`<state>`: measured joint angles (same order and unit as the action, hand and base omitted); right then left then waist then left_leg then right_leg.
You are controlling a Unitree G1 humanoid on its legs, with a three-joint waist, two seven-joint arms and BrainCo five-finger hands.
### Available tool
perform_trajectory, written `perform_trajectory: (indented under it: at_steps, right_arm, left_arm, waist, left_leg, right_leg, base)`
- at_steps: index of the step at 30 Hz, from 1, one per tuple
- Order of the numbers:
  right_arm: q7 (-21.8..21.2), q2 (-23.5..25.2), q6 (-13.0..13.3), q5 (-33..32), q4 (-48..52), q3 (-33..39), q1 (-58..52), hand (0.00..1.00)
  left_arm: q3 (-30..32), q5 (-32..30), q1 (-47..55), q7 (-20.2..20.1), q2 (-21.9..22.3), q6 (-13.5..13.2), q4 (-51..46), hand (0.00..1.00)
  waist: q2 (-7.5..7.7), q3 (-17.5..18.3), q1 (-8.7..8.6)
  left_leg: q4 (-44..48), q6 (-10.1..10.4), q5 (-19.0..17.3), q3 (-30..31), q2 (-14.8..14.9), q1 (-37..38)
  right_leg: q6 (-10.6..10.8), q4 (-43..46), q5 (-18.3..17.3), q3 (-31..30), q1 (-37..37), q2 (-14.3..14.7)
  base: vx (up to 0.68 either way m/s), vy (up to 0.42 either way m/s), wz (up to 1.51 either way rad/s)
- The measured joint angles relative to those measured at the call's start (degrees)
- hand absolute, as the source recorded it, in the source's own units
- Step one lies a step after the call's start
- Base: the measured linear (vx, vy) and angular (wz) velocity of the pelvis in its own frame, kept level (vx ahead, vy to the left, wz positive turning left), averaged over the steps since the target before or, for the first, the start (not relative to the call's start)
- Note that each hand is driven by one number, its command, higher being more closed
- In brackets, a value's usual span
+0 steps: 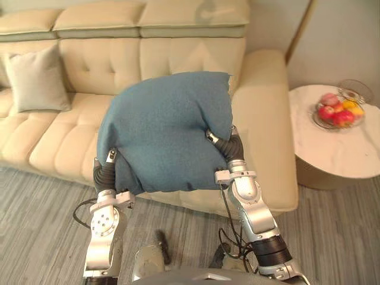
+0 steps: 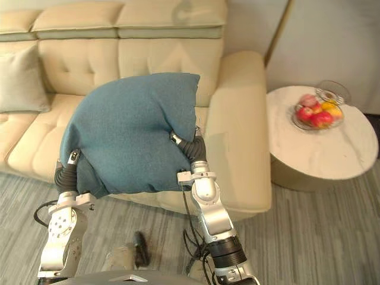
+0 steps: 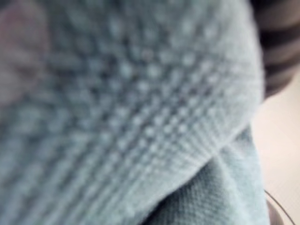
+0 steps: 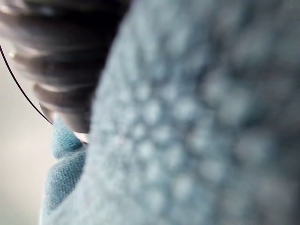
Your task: Pick up cushions and gather them together orderly.
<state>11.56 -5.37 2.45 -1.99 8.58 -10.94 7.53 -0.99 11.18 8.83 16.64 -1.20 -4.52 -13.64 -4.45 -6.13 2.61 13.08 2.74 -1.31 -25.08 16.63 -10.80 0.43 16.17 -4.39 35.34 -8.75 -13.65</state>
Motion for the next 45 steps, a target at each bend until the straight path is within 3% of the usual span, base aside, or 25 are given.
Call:
perform_trajectory:
  at_steps: [2, 3, 5, 6, 9, 10, 13, 14, 15, 16, 18, 20, 21, 23, 24, 25, 26, 28, 32, 34, 38, 40, 41, 42, 45]
  right_arm:
    - [0.0, -0.2, 0.2, 0.0, -1.2, 2.2, 0.0, 1.00]
    - [0.3, 0.5, 0.2, 0.0, -3.4, 3.5, 0.0, 1.00]
    - [0.3, 1.5, 0.1, 0.0, -6.7, 3.4, -0.1, 1.00]
    - [0.2, 2.1, -0.1, 0.0, -7.8, 3.4, -0.2, 1.00]
    - [-0.1, 3.2, -0.4, 0.0, -10.0, 3.3, -0.4, 1.00]
    - [-0.3, 3.2, -0.4, 0.0, -10.1, 3.1, -0.4, 1.00]
    - [-0.4, 3.2, -0.4, -0.3, -10.3, 3.2, -1.8, 1.00]
    - [-0.5, 3.3, -0.4, -0.5, -10.3, 3.3, -2.6, 1.00]
    - [-0.9, 3.6, -0.4, -0.6, -10.8, 3.3, -2.8, 1.00]
    - [-1.1, 3.9, -0.3, -0.7, -11.1, 3.4, -2.8, 1.00]
    - [-1.5, 4.5, -0.1, -1.0, -11.9, 4.6, -2.1, 1.00]
    - [-1.7, 4.1, -0.1, -1.1, -12.5, 5.6, -2.1, 1.00]
    - [-1.9, 3.9, -0.1, -1.8, -12.9, 5.7, -2.0, 1.00]
    - [-2.4, 3.8, -0.1, -2.9, -13.4, 6.1, -3.1, 1.00]
    - [-2.6, 3.7, -0.1, -3.4, -12.7, 7.1, -5.1, 1.00]
    - [-2.6, 3.1, -0.1, -3.4, -11.6, 7.7, -6.5, 1.00]
    - [-2.6, 2.4, 0.1, -3.7, -11.2, 7.8, -6.9, 1.00]
    - [-2.4, 1.7, 0.1, -4.4, -6.8, 7.9, -10.1, 1.00]
    - [-2.2, 1.3, 0.0, -4.4, 3.5, 7.2, -15.5, 1.00]
    - [-1.5, 0.7, 0.8, -4.4, 7.6, 7.2, -15.6, 1.00]
    - [-0.8, 0.5, 1.7, -4.3, 8.3, 7.2, -15.6, 1.00]
    - [-0.8, 0.5, 1.7, -4.3, 7.0, 7.2, -15.6, 1.00]
    - [-0.9, 0.5, 1.3, -4.3, 5.5, 7.2, -15.9, 1.00]
    - [-0.9, 0.8, 1.2, -4.3, 5.1, 7.1, -16.2, 1.00]
    - [-1.3, 4.1, 0.9, -3.9, 4.2, 6.6, -18.9, 1.00]
  left_arm:
    - [-1.6, 0.5, -2.0, -0.3, -0.1, -0.7, 2.8, 1.00]
    - [-2.7, 2.0, -4.0, -0.8, -0.9, -0.8, 6.4, 1.00]
    - [-3.2, 2.4, -4.4, -0.9, -3.3, -0.7, 9.9, 1.00]
    - [-3.2, 2.5, -4.3, -0.9, -3.6, -0.5, 10.8, 1.00]
    - [-2.9, 2.5, -3.7, -0.9, -3.6, -0.3, 12.0, 1.00]
    - [-2.8, 2.2, -3.2, -0.9, -3.6, -0.3, 12.0, 1.00]
    - [-2.9, 1.8, -2.5, -1.9, -3.5, 0.2, 12.0, 1.00]
    - [-2.9, 1.4, -2.4, -2.4, -3.8, 0.3, 12.0, 1.00]
    - [-2.9, 0.9, -2.4, -2.9, -4.7, 0.4, 12.0, 1.00]
    - [-2.9, 0.9, -2.4, -3.0, -5.1, 0.4, 12.0, 1.00]
    - [-2.9, 0.7, -2.6, -3.3, -5.5, 0.8, 12.0, 1.00]
    - [-3.5, 0.1, -2.5, -3.6, -4.7, 1.4, 11.8, 1.00]
    - [-3.6, -0.3, -2.6, -3.8, -4.9, 1.8, 10.6, 1.00]
    - [-3.8, -0.8, -2.6, -4.4, -4.8, 2.0, 10.0, 1.00]
    - [-5.0, -1.0, -2.8, -5.1, -5.0, 2.1, 9.8, 1.00]
    - [-6.2, -1.4, -3.1, -5.5, -4.9, 2.1, 9.7, 1.00]
    - [-6.7, -1.4, -3.1, -5.6, -4.6, 2.0, 9.7, 1.00]
    - [-7.9, -1.4, -3.0, -5.8, -4.3, 2.1, 9.4, 1.00]
    - [-7.8, -1.3, -0.8, -6.3, -2.7, 2.1, 5.9, 1.00]
    - [-7.4, -1.3, -0.8, -6.3, -1.3, 2.1, 3.0, 1.00]
    - [-7.5, -1.7, -1.0, -6.4, -0.3, 1.2, 2.1, 1.00]
    - [-7.5, -2.5, -0.5, -6.5, -0.4, 1.3, 2.3, 1.00]
    - [-7.7, -2.6, 0.5, -6.5, -0.3, 1.3, 2.4, 1.00]
    - [-7.7, -2.6, 0.9, -6.5, -0.4, 1.3, 2.6, 1.00]
    - [-7.7, -2.6, 3.6, -6.5, -0.8, 1.7, 3.3, 1.00]
  waist:
    - [-0.86, 0.6, -0.61]
    - [1.16, 1.0, -1.30]
    - [4.14, 1.3, -1.99]
    - [4.88, 1.6, -1.91]
    - [5.54, 1.5, -0.42]
    - [5.51, 1.5, -0.10]
    - [6.00, 0.8, -1.02]
    - [5.74, 0.0, -1.89]
    - [7.49, -0.4, -2.98]
    - [8.27, -0.4, -3.01]
    - [10.37, -0.6, -4.03]
    - [9.35, -1.2, -4.95]
    - [8.34, -2.0, -5.20]
    - [7.98, -2.4, -6.19]
    - [7.90, -2.3, -7.28]
    - [8.15, -2.1, -7.72]
    - [7.64, -2.1, -8.00]
    - [6.37, -2.1, -8.20]
    - [5.66, -2.0, -7.04]
    - [4.29, -1.0, -6.47]
    - [3.23, -0.3, -5.94]
    - [3.14, -0.3, -4.98]
    - [2.44, 0.1, -4.16]
    - [2.49, 0.2, -3.84]
    - [6.02, 2.1, -4.07]
  left_leg:
    - [-3.9, 1.4, 3.0, 0.1, 0.7, 2.2]
    - [-7.2, 4.8, 4.5, 1.8, -2.6, 2.7]
    - [-6.8, 3.1, 3.6, 3.4, -6.3, 2.3]
    - [-5.3, 2.1, 2.8, 4.0, -7.3, 1.4]
    - [1.2, -0.5, -1.0, 5.8, -9.9, -2.6]
    - [2.9, -1.1, -2.0, 5.8, -10.3, -3.5]
    - [4.4, -3.0, -4.6, 7.4, -11.6, -3.1]
    - [3.3, -2.9, -4.6, 8.6, -11.7, -2.2]
    - [0.6, -3.5, -4.2, 9.6, -12.4, -0.6]
    - [-0.6, -3.6, -4.2, 9.5, -12.8, -0.1]
    - [-2.7, -3.7, -3.8, 9.8, -14.5, 0.1]
    - [-5.2, -3.3, -3.5, 11.0, -15.7, 1.4]
    - [-7.7, -3.8, 0.1, 11.6, -15.7, 2.7]
    - [-9.4, -4.1, 1.9, 12.9, -16.0, 4.2]
    - [-9.6, -2.7, 1.4, 14.4, -16.2, 5.0]
    - [-8.6, -2.1, 0.6, 15.4, -16.5, 4.6]
    - [-7.4, -1.8, -0.2, 15.7, -15.8, 4.1]
    - [-0.1, -0.2, -3.2, 14.7, -12.7, 2.2]
    - [21.8, -1.9, -5.7, 4.8, -4.6, -0.9]
    - [25.8, -1.8, -5.7, 4.4, -3.4, -2.5]
    - [18.8, -0.8, -12.5, 8.1, -3.7, -1.1]
    - [10.3, 0.1, -11.5, 14.1, -5.1, 0.2]
    - [5.0, 1.3, -5.7, 17.5, -5.2, 2.5]
    - [5.2, 4.0, -4.4, 17.2, -5.2, 3.1]
    - [5.6, 1.8, -5.9, 12.5, -8.0, 4.4]
  right_leg:
    - [1.9, -0.8, 1.5, 2.1, 0.9, -0.4]
    - [3.3, -2.3, 3.9, 2.5, 1.3, -2.5]
    - [4.4, -5.7, 6.5, 2.2, 3.7, -4.9]
    - [4.8, -6.3, 6.9, 2.2, 4.2, -5.8]
    - [5.2, -5.1, 7.7, 1.1, 3.9, -9.1]
    - [4.7, -2.8, 7.5, 0.1, 2.7, -10.3]
    - [-0.5, 7.0, 8.3, -12.7, -2.2, -11.3]
    - [0.8, 9.8, 3.8, -18.2, -3.1, -9.2]
    - [1.4, 11.0, -1.6, -22.8, -4.4, -4.1]
    - [1.4, 10.5, -2.6, -23.3, -5.2, -2.3]
    - [0.1, 5.1, -2.3, -23.0, -7.2, 5.0]
    - [0.9, 2.9, -0.8, -21.4, -6.1, 4.7]
    - [1.0, 5.4, -0.4, -21.2, -6.3, 4.3]
    - [-0.8, 11.4, -1.4, -21.3, -8.5, 4.0]
    - [-2.4, 8.1, -2.6, -22.4, -7.0, 4.9]
    - [-0.8, 5.4, -3.4, -21.8, -5.2, 4.8]
    - [-0.5, 4.6, -3.2, -21.0, -4.7, 4.9]
    - [-0.5, 3.5, -3.4, -18.4, -1.9, 6.2]
    - [-0.8, 1.4, -4.7, -19.4, 5.1, 9.1]
    - [-0.7, 0.8, -5.4, -21.9, 4.6, 9.4]
    - [-0.2, 0.3, -4.7, -26.3, 5.1, 8.9]
    - [0.9, -0.4, -4.1, -29.4, 5.5, 8.6]
    - [2.8, -0.5, -4.0, -31.9, 5.7, 9.4]
    - [3.4, -0.5, -4.1, -33.1, 5.7, 9.5]
    - [5.6, -3.8, -2.0, -37.2, 5.6, 6.6]
  base:
    - [-0.04, 0.398, 0.81]
    - [-0.05, 0.499, 0.78]
    - [-0.03, 0.418, 0.74]
    - [-0.01, 0.299, 0.64]
    - [-0.03, 0.276, 0.41]
    - [-0.07, 0.230, 0.11]
    - [-0.07, 0.200, 0.18]
    - [-0.06, 0.064, 0.50]
    - [-0.04, -0.019, 0.40]
    - [-0.02, -0.044, 0.24]
    - [0.03, -0.068, 0.25]
    - [0.10, 0.023, 0.12]
    - [0.12, 0.055, -0.24]
    - [0.08, -0.029, 0.07]
    - [0.14, -0.101, 0.53]
    - [0.18, -0.094, 0.53]
    - [0.17, -0.076, 0.38]
    - [0.21, -0.095, 0.19]
    - [0.16, -0.073, -0.33]
    - [0.11, 0.033, -0.60]
    - [0.10, 0.131, -0.49]
    - [0.05, 0.291, -0.82]
    - [0.04, 0.335, -0.92]
    - [0.06, 0.369, -0.93]
    - [0.01, 0.223, -0.57]
